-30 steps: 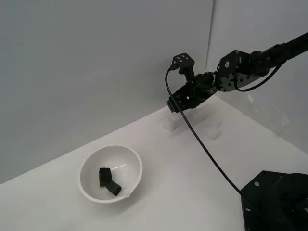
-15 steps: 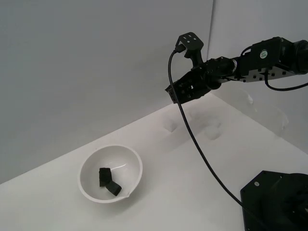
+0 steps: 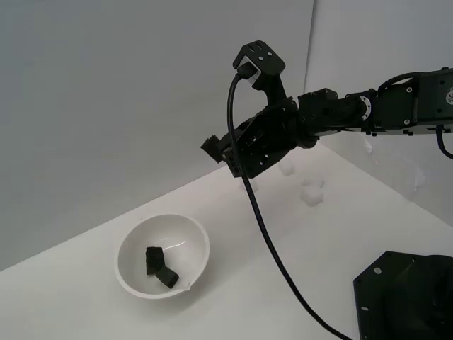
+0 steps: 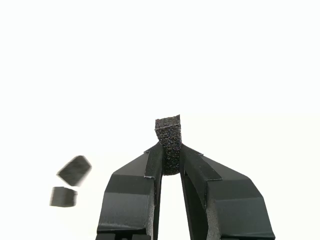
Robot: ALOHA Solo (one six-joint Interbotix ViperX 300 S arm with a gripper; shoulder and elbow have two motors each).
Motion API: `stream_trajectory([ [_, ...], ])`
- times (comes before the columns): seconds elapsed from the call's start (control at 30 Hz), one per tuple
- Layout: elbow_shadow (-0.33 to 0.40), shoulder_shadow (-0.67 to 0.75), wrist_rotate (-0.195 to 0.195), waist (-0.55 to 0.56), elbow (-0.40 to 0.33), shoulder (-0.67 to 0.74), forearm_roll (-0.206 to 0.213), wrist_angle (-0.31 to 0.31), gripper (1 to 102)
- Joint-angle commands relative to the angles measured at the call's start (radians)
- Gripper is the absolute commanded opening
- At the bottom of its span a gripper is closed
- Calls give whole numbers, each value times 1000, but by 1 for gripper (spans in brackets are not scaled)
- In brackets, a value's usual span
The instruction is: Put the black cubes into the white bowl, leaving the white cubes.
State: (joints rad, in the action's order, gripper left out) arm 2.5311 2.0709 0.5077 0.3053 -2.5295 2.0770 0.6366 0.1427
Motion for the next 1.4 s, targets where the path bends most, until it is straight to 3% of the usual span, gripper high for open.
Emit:
stream_trajectory([
  [0.0, 3, 46, -8, 49, -3, 41, 23, 9, 3],
  [0.47, -3, 77, -101, 252, 2, 71, 32, 3, 3],
  [0.9, -41, -86, -101, 391, 40, -89, 57, -91, 3],
  [1.13, -46, -118, -101, 397, 44, -121, 57, -106, 4],
  [1.2, -46, -115, -101, 397, 43, -120, 57, -106, 7],
  [1.37, -46, -115, -101, 397, 44, -120, 67, -106, 32],
])
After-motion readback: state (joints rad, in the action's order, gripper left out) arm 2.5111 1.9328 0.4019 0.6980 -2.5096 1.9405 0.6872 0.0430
